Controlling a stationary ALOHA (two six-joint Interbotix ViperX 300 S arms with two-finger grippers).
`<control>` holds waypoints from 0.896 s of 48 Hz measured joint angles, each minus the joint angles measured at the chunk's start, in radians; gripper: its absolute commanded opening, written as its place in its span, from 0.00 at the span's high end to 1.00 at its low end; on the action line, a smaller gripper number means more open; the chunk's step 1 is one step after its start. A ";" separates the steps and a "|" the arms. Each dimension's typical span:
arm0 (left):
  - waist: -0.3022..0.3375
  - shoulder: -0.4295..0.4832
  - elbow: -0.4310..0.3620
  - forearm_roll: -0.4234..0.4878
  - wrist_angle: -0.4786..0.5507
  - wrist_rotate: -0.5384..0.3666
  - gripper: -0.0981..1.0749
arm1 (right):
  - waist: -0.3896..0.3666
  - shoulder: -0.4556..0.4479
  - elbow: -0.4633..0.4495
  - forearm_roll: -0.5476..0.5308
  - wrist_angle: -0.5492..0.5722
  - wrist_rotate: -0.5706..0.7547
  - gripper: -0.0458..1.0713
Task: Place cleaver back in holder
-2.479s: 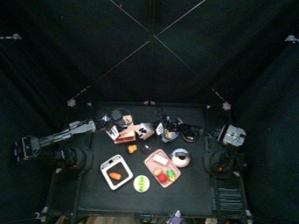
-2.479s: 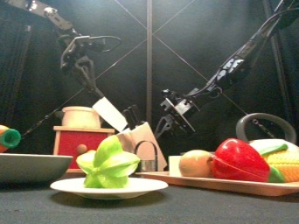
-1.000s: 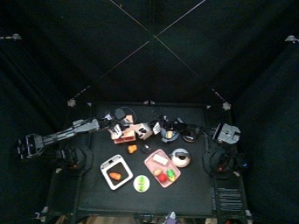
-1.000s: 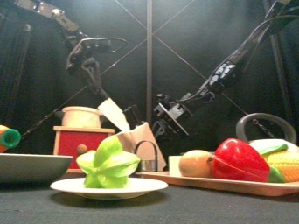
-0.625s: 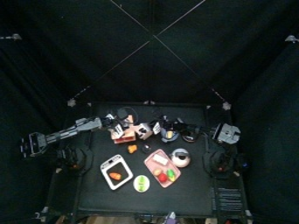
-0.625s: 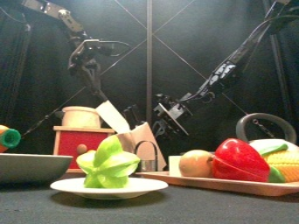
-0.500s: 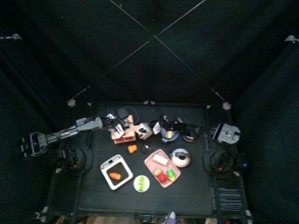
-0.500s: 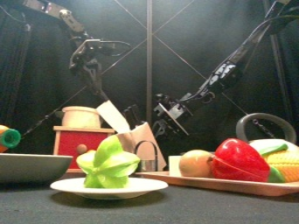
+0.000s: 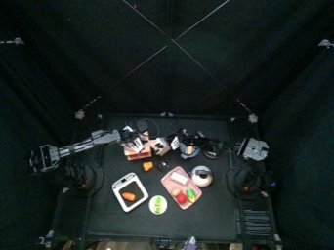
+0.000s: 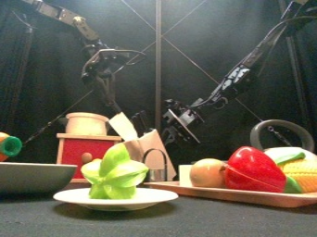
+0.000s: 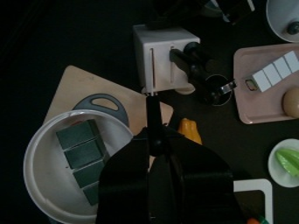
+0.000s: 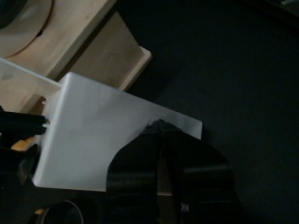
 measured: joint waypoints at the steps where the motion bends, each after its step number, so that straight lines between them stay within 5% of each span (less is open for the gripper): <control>1: 0.000 0.003 0.000 0.000 -0.003 0.000 0.56 | 0.000 0.000 -0.002 0.000 0.000 0.000 0.67; 22: 0.003 0.025 0.000 0.003 -0.071 0.000 0.27 | 0.000 0.000 -0.002 0.002 0.000 0.000 0.67; 43: 0.005 0.026 0.000 0.005 -0.130 0.000 0.25 | 0.002 0.000 -0.002 0.000 -0.002 0.000 0.67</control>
